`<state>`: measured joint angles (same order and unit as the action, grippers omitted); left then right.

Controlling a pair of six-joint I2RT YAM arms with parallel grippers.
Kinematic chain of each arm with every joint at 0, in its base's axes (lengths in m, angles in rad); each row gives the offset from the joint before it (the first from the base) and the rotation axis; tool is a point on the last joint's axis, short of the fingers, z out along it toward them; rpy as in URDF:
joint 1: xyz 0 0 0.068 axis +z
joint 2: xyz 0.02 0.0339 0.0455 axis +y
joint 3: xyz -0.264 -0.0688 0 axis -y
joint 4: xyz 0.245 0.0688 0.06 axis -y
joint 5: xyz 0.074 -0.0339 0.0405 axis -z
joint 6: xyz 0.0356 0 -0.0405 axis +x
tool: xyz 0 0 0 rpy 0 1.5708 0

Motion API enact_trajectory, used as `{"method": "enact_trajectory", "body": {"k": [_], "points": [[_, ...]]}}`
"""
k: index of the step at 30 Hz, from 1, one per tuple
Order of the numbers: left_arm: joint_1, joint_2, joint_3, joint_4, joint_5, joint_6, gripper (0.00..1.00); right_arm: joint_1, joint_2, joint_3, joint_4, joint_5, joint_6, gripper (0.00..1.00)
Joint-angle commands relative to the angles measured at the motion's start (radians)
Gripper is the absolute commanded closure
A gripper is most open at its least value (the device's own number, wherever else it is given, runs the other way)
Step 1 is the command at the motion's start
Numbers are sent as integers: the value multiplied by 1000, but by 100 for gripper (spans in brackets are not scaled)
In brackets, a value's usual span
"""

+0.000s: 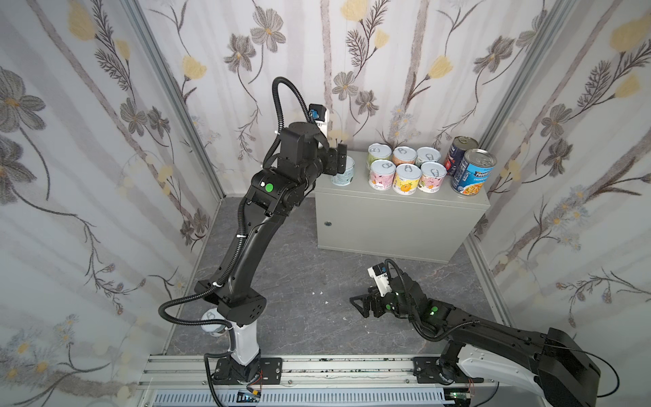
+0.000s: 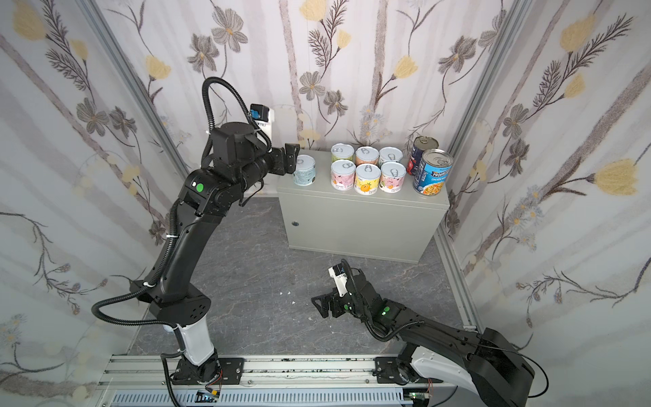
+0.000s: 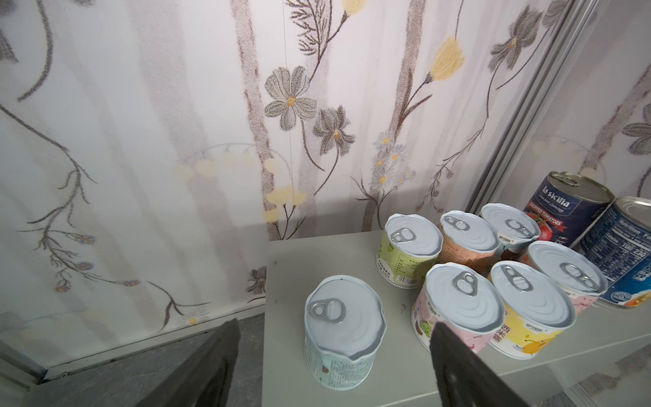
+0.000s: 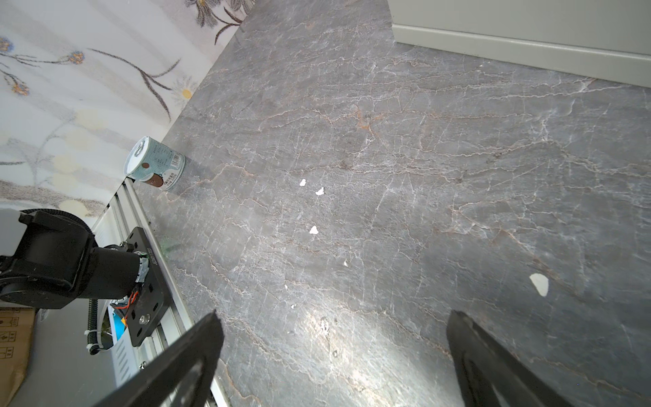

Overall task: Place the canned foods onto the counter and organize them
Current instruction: 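Lower the pale-blue can onto the cabinet top at the row's end with the left gripper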

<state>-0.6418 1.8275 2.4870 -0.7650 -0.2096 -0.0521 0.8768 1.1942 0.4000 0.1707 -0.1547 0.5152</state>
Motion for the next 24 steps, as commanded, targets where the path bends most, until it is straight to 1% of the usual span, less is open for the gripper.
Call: {"method": "enact_trajectory", "body": {"k": [1, 3, 4, 7, 10, 16, 20, 24], "points": [[7, -72, -135, 60, -42, -2, 26, 2, -11, 14, -12, 4, 10, 0], [27, -131, -257, 107, -31, -12, 30, 2, -19, 16, -17, 4, 11, 0], [42, -162, -323, 133, -16, -22, 31, 2, -23, 15, -19, 5, 12, 0], [88, -230, -480, 206, 50, -49, 31, 2, -30, 10, -22, 13, 14, 0], [104, -266, -586, 267, 122, -48, 30, 2, -27, 0, -15, 16, 16, 0], [115, -265, -692, 331, 216, -46, 31, 2, 5, -3, 10, 11, 20, 0], [116, -248, -707, 348, 243, -42, 31, 2, 29, 0, 19, 12, 17, 0], [118, -215, -690, 357, 287, -35, 33, 2, 56, 8, 28, 12, 10, 0]]}}
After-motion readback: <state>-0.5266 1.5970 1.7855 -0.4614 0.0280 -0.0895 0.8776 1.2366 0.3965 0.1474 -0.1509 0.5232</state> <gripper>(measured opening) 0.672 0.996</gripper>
